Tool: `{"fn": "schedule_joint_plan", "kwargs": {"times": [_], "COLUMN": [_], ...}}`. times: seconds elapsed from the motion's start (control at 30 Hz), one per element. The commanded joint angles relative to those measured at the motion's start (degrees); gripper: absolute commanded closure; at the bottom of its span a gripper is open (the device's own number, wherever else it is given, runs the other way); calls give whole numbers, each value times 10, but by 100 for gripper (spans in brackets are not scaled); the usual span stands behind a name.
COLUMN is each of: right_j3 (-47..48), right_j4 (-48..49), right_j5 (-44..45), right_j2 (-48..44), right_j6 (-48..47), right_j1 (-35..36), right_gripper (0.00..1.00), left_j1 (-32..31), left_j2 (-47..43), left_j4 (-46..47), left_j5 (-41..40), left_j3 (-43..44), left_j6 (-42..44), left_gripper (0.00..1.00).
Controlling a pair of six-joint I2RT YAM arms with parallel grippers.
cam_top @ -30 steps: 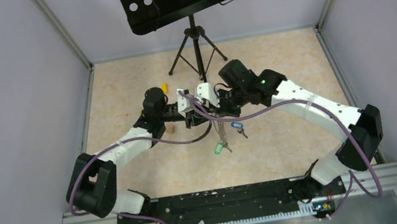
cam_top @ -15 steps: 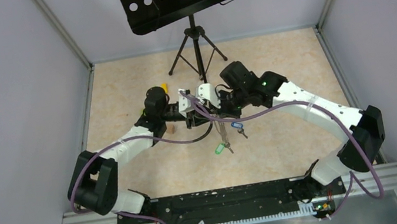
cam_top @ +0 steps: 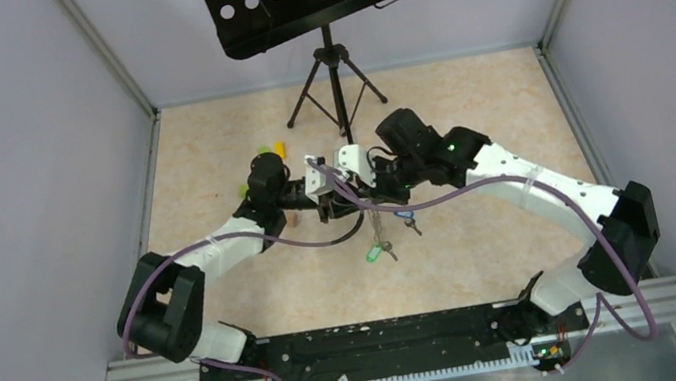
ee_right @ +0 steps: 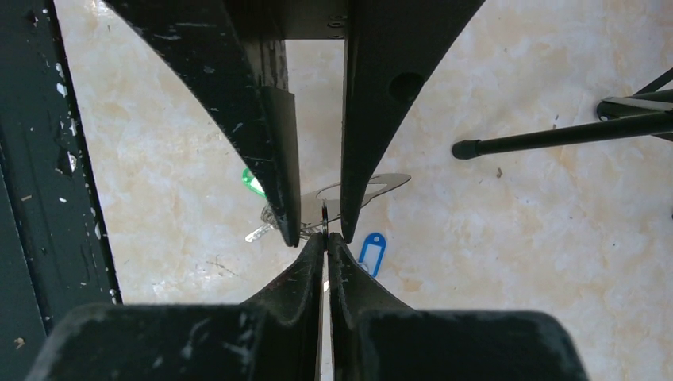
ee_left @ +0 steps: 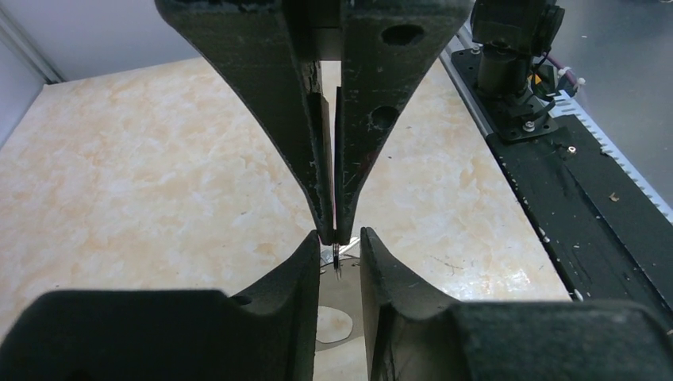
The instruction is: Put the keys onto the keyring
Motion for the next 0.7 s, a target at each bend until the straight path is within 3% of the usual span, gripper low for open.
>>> {"fn": "schedule_joint_plan", "kwargs": {"times": [0.0,0.3,0.67], "right_j3": [-12,-27,-43], "right_j4": [60,69,80], "right_j5": [-15,-30,-44], "right_j2": [-28,-44,-56], "right_j6": [3,3,3], "right_j1": [2,-7,-13], "right_gripper": [100,100,100], "left_j1": [-7,0,21], "left_j2": [-3,-3,1], "left_j4": [78,111,194], "left_j5": [22,31,29], "left_j3": [-21,-32,-59], "left_j6": [-31,-49,-91], "left_gripper": [69,66,54]}}
